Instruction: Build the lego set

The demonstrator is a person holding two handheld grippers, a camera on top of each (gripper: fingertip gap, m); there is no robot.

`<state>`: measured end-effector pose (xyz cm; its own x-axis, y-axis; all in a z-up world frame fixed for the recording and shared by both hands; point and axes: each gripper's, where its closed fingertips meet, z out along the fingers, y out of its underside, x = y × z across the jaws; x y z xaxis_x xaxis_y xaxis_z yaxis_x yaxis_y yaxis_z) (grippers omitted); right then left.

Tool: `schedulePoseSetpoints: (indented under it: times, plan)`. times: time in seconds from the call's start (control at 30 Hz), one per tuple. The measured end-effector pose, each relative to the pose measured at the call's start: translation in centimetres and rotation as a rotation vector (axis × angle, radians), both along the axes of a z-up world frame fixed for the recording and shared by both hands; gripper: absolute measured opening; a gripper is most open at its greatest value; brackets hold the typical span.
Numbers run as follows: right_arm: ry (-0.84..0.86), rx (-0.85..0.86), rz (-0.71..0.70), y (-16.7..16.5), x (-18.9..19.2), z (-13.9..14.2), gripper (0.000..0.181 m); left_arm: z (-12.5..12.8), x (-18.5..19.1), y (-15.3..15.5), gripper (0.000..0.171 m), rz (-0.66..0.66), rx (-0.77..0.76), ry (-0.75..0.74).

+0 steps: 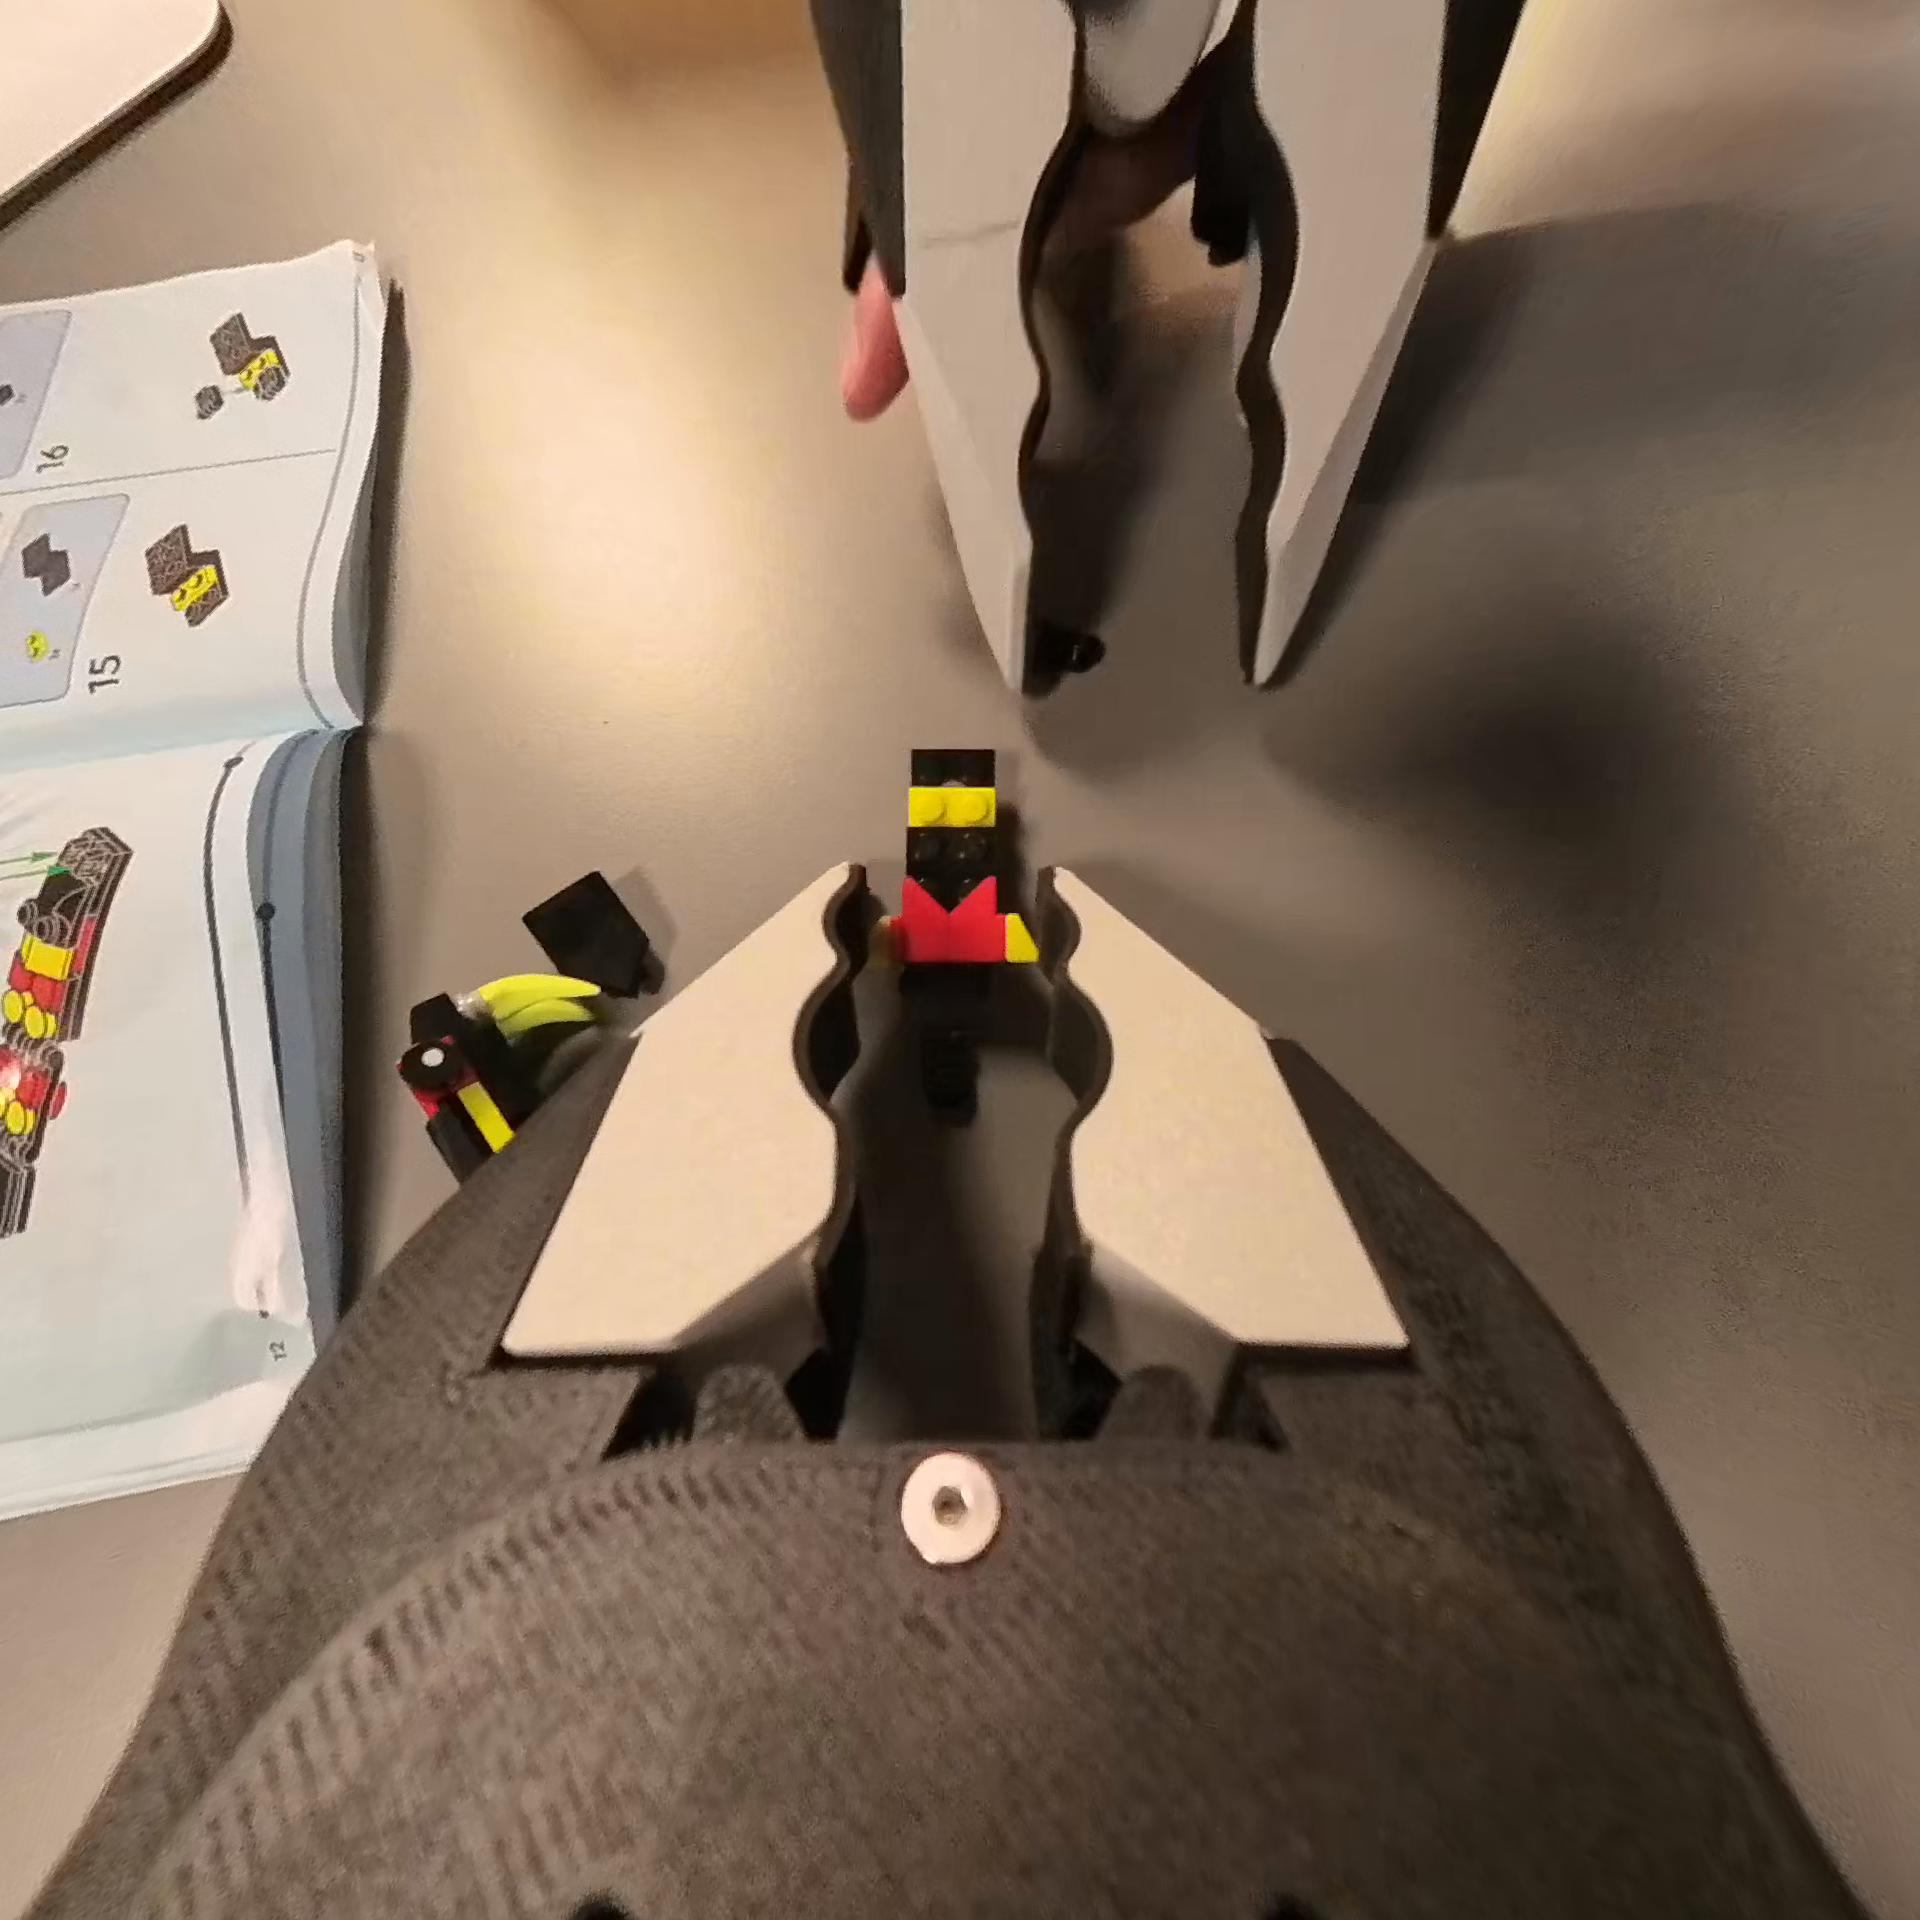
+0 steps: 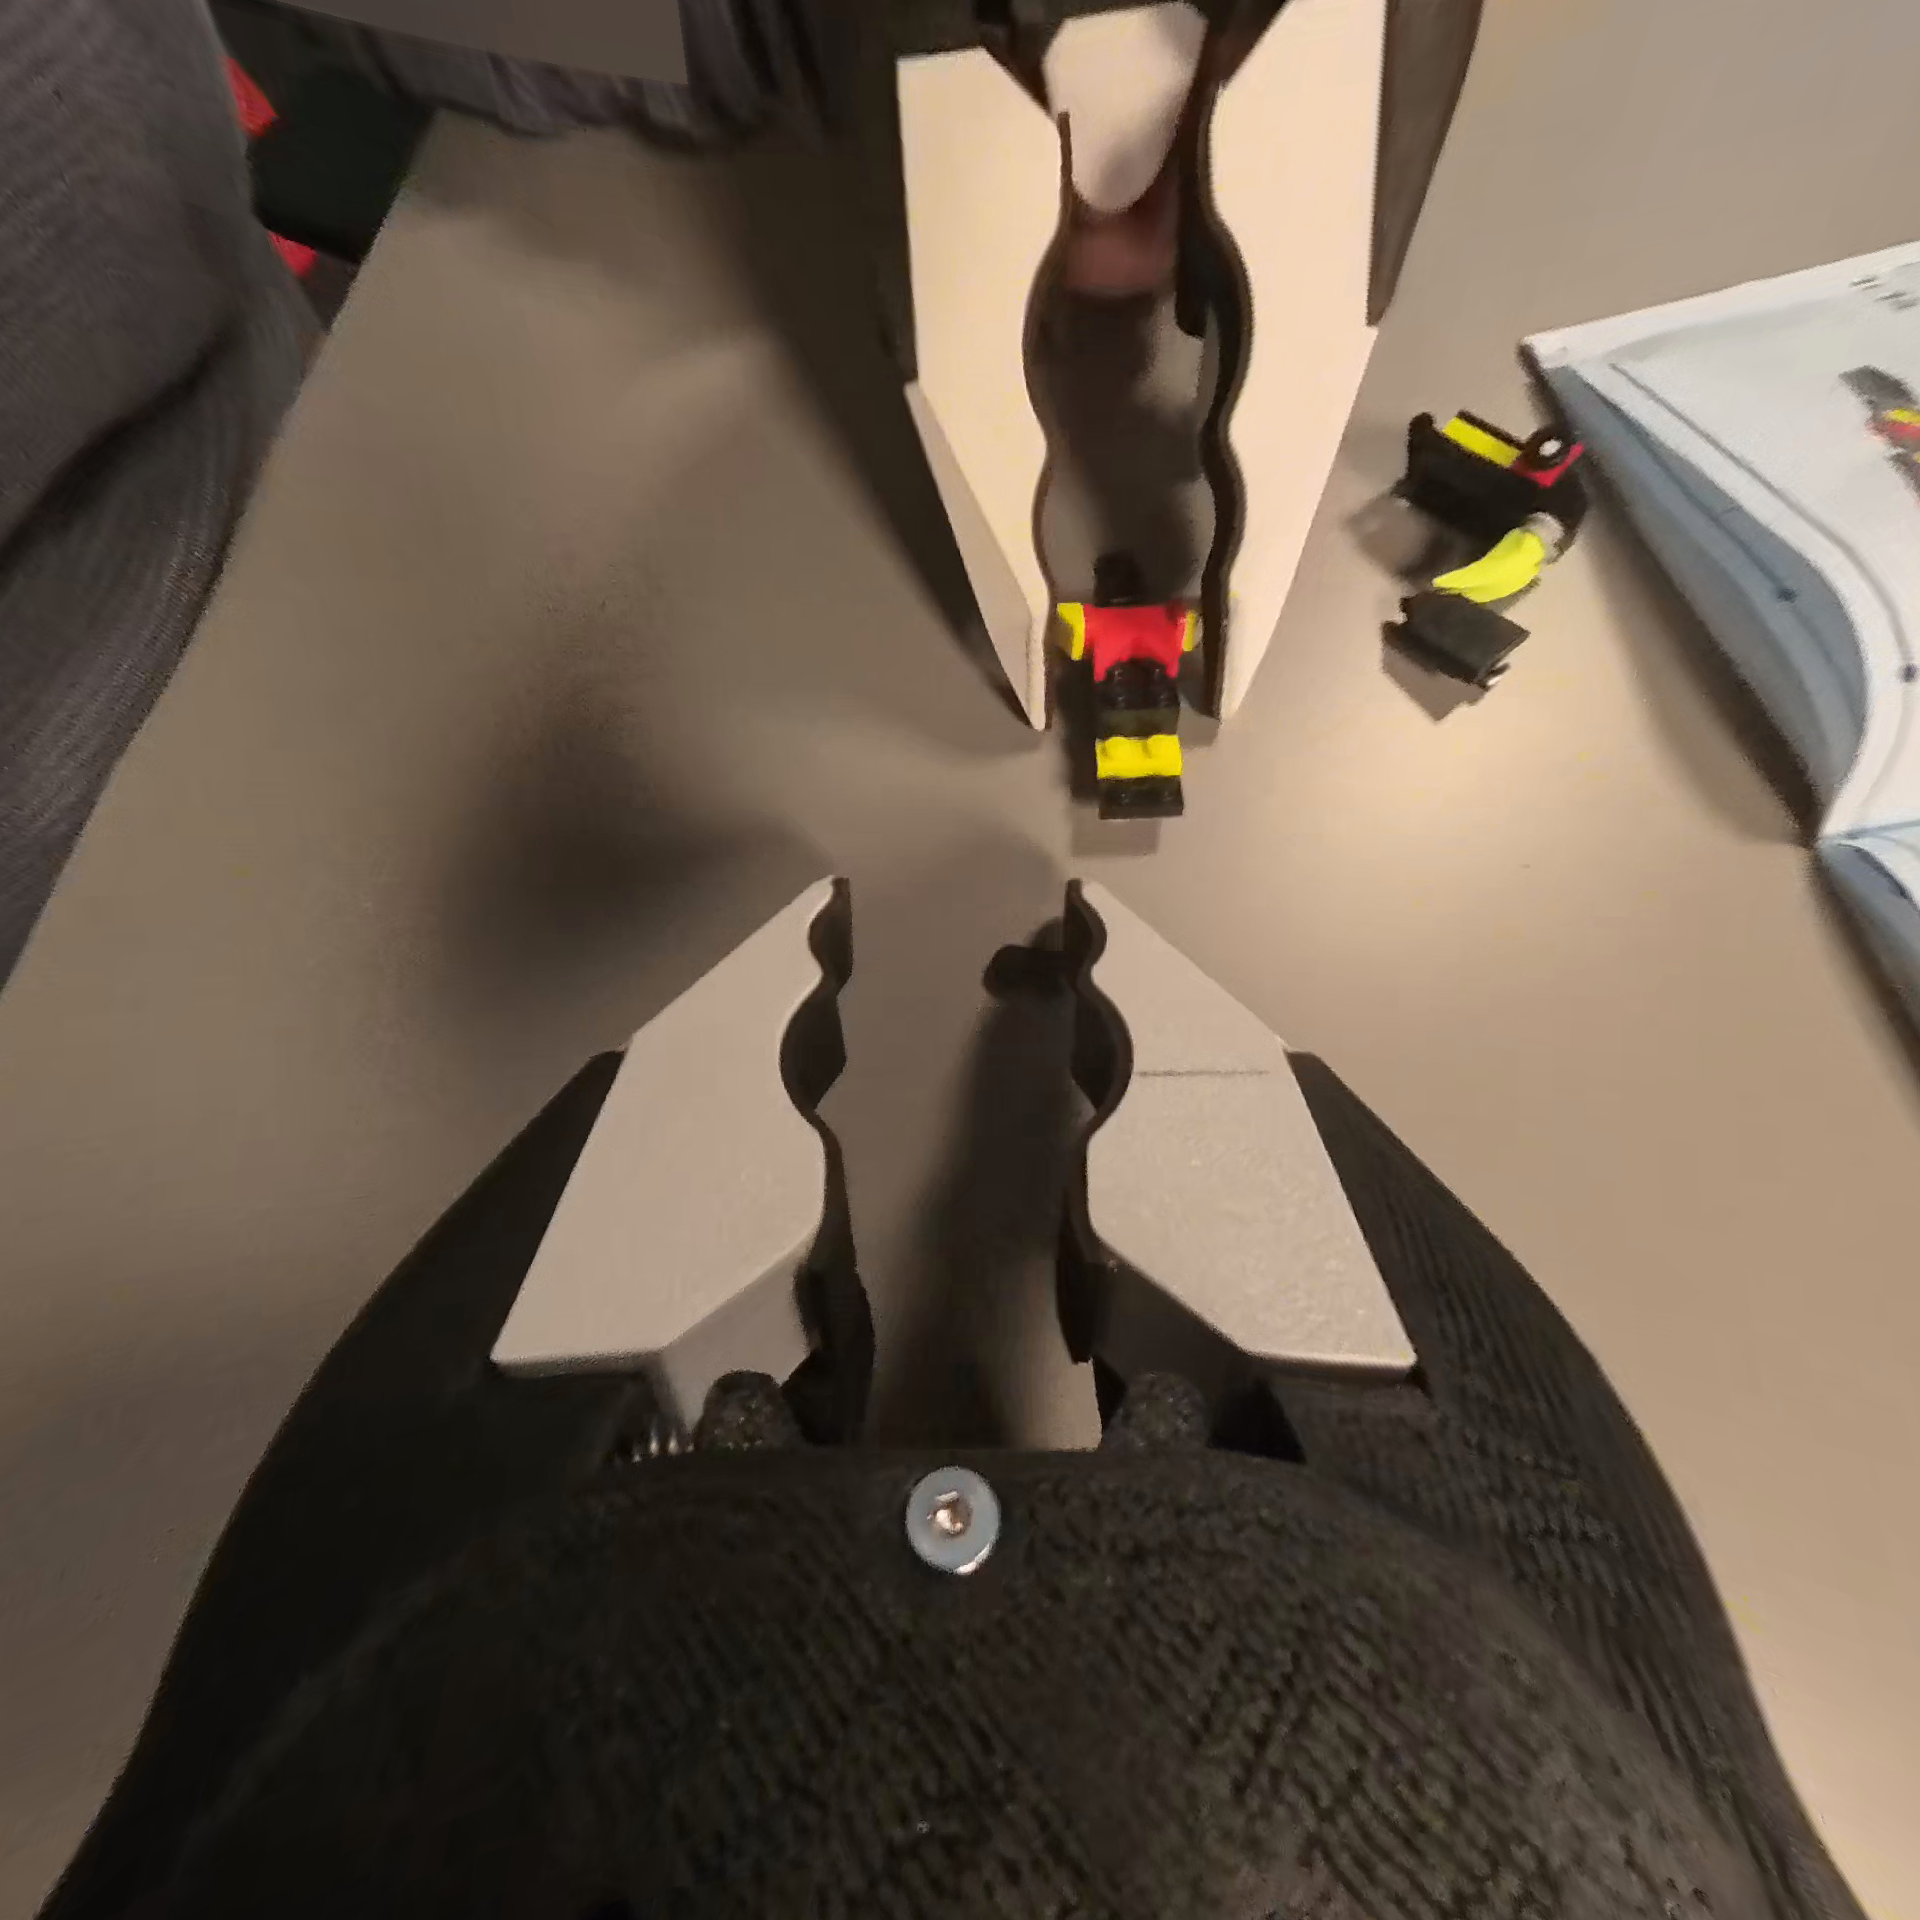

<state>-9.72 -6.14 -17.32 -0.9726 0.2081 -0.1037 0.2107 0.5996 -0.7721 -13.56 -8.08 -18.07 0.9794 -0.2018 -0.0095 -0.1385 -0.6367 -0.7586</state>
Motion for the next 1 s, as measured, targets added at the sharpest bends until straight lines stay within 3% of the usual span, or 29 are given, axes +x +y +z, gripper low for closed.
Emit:
schedulePoseSetpoints:
  times: [0.37, 0.47, 0.73, 1.0]
  plan:
    - [-0.022, 0.011, -0.027, 1.6, 0.5, -0.5, 0.019, -0.1, 0.1, 0.0, 0.034, -0.008, -0.005, -0.010]
    - [0.006, 0.021, -0.039, 1.6, 0.4, -0.6, 0.007, 0.0, 0.1, 0.0, 0.033, -0.008, -0.005, -0.010]
    - [0.081, -0.009, -0.111, -0.2, -2.3, 1.9, 0.006, 0.0, 0.3, 0.0, 0.032, -0.031, -0.002, 0.001]
    - [0.060, 0.125, -0.084, -0.6, -3.2, 0.6, 0.006, 0.0, 0.6, 0.0, 0.032, -0.057, 0.003, 0.018]
